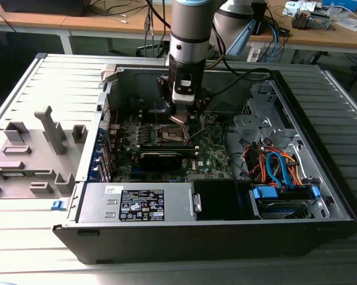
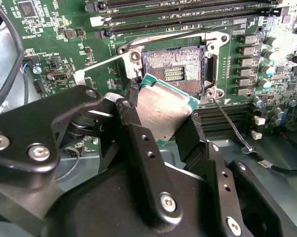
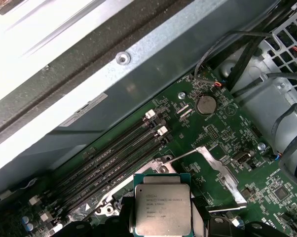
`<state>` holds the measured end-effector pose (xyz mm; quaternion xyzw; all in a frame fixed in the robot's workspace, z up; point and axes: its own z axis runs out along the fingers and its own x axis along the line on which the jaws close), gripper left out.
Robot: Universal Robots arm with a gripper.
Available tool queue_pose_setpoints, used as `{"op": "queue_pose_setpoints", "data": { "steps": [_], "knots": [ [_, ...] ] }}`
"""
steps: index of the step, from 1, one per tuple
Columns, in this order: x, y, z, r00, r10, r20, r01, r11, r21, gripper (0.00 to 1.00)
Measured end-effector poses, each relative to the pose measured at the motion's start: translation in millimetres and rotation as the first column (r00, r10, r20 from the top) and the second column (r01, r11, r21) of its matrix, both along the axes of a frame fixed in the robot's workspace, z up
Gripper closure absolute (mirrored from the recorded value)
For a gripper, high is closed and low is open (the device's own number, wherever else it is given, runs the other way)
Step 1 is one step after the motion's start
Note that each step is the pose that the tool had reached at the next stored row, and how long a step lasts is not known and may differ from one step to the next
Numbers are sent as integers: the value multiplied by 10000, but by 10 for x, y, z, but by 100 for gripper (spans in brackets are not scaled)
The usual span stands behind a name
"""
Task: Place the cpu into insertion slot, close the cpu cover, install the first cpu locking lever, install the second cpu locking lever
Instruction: 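Place the cpu into insertion slot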
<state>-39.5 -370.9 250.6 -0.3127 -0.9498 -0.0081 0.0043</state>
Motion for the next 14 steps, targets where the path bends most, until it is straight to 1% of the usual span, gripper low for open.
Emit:
{"op": "queue_pose_setpoints", "data": {
  "steps": [14],
  "knots": [
    [0, 0, -5, 9999, -111, 0, 111, 9999, -1, 45]
  ]
}}
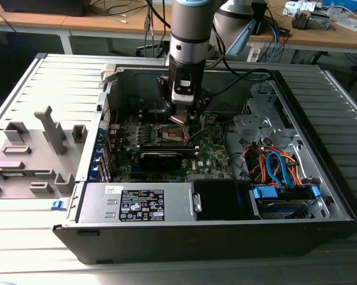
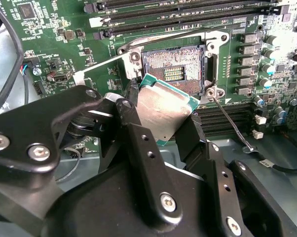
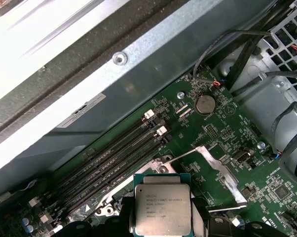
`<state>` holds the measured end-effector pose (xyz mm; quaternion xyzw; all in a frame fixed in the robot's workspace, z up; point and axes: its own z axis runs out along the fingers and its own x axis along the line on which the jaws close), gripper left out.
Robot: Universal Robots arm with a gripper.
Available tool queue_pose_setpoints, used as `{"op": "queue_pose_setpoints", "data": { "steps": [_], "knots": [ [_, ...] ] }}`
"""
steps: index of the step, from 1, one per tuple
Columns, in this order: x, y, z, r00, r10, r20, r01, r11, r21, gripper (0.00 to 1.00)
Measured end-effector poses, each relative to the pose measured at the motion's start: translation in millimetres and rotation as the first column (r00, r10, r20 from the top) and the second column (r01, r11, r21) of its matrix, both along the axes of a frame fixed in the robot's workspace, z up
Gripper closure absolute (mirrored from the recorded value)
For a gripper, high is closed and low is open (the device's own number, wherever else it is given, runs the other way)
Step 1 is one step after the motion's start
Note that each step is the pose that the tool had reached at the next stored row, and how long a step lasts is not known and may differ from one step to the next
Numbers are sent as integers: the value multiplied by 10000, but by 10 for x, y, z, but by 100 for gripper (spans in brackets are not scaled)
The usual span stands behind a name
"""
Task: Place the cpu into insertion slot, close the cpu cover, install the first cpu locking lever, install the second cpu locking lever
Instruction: 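Place the cpu into insertion slot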
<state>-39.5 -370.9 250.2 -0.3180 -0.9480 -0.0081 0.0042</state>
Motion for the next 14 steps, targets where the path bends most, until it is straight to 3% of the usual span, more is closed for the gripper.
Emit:
{"op": "queue_pose_setpoints", "data": {
  "steps": [14],
  "knots": [
    [0, 0, -7, 9999, -131, 0, 131, 9999, 0, 45]
  ]
}}
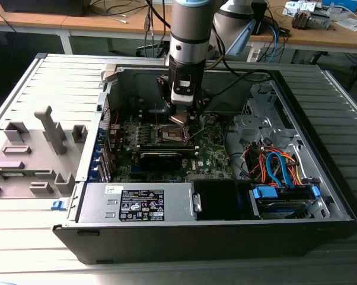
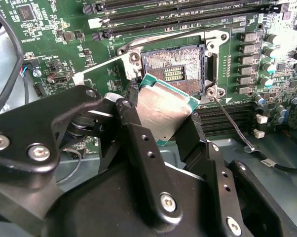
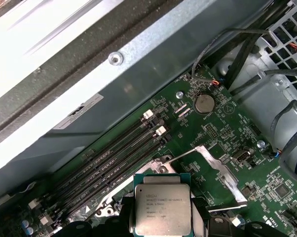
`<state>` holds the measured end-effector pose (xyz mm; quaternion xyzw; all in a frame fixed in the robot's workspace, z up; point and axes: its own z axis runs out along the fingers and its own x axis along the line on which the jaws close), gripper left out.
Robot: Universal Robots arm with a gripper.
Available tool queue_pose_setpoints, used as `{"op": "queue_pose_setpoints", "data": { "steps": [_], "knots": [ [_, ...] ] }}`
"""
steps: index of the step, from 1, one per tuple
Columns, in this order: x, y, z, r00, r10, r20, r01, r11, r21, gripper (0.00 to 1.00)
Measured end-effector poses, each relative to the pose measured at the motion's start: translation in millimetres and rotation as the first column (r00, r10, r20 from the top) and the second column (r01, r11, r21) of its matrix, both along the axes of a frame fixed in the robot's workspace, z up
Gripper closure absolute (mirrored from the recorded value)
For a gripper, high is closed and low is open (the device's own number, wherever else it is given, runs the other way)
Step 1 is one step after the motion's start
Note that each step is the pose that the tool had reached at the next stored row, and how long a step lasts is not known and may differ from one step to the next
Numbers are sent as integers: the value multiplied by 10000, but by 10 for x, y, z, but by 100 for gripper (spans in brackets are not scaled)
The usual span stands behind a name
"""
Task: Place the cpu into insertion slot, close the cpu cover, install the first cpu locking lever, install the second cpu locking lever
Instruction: 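Place the cpu into insertion slot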
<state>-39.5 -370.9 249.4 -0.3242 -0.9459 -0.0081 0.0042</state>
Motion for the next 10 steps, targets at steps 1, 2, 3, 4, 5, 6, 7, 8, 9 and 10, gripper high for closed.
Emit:
{"op": "queue_pose_setpoints", "data": {
  "steps": [1, 2, 3, 4, 5, 6, 7, 8, 9, 10],
  "knots": [
    [0, 0, -1, 10000, -11, 0, 11, 10000, 0, 45],
    [0, 0, -1, 10000, -21, 0, 21, 10000, 1, 45],
    [0, 0, -2, 10000, -27, 1, 27, 10000, 0, 45],
    [0, 0, -2, 10000, -32, 0, 32, 10000, 0, 45],
    [0, 0, -2, 10000, -42, 0, 42, 10000, 0, 45],
    [0, 0, -3, 10000, -50, 0, 50, 10000, 0, 45],
    [0, 0, -3, 10000, -57, 0, 57, 10000, 0, 45],
    [0, 0, -3, 10000, -67, 0, 67, 10000, 0, 45],
    [0, 0, -4, 10000, -74, 0, 74, 10000, 0, 45],
    [0, 0, -4, 10000, -80, 0, 80, 10000, 1, 45]
  ]
}}
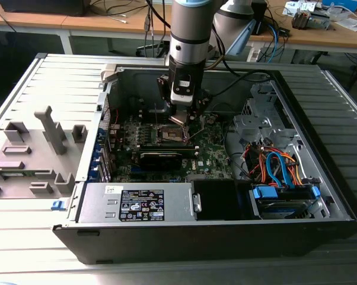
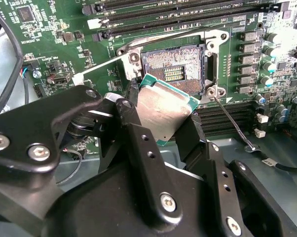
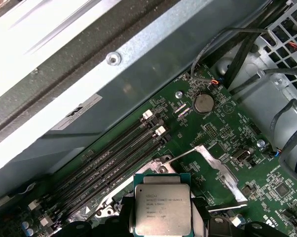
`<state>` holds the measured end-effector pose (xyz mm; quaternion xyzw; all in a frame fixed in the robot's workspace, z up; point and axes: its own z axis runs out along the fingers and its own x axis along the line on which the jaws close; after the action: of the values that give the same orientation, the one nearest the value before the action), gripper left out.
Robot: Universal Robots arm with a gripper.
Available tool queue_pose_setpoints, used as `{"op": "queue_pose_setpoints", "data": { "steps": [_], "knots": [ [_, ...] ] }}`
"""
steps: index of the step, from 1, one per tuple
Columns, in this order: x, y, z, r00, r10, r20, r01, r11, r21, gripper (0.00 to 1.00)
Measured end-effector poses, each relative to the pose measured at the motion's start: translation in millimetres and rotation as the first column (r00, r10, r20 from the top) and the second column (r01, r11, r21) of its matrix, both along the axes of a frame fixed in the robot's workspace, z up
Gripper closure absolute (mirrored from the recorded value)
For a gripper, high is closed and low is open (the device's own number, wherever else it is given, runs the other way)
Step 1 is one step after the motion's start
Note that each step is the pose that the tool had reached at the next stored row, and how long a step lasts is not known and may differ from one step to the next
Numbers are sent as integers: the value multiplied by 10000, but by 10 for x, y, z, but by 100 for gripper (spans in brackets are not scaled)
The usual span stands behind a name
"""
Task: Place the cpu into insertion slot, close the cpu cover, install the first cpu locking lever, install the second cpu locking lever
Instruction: 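Place the cpu into insertion slot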
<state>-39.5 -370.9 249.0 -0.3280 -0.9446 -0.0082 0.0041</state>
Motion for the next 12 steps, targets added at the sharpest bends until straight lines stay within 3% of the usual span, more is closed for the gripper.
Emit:
{"op": "queue_pose_setpoints", "data": {
  "steps": [12],
  "knots": [
    [0, 0, -5, 10000, -82, 0, 82, 10000, 0, 45]
  ]
}}
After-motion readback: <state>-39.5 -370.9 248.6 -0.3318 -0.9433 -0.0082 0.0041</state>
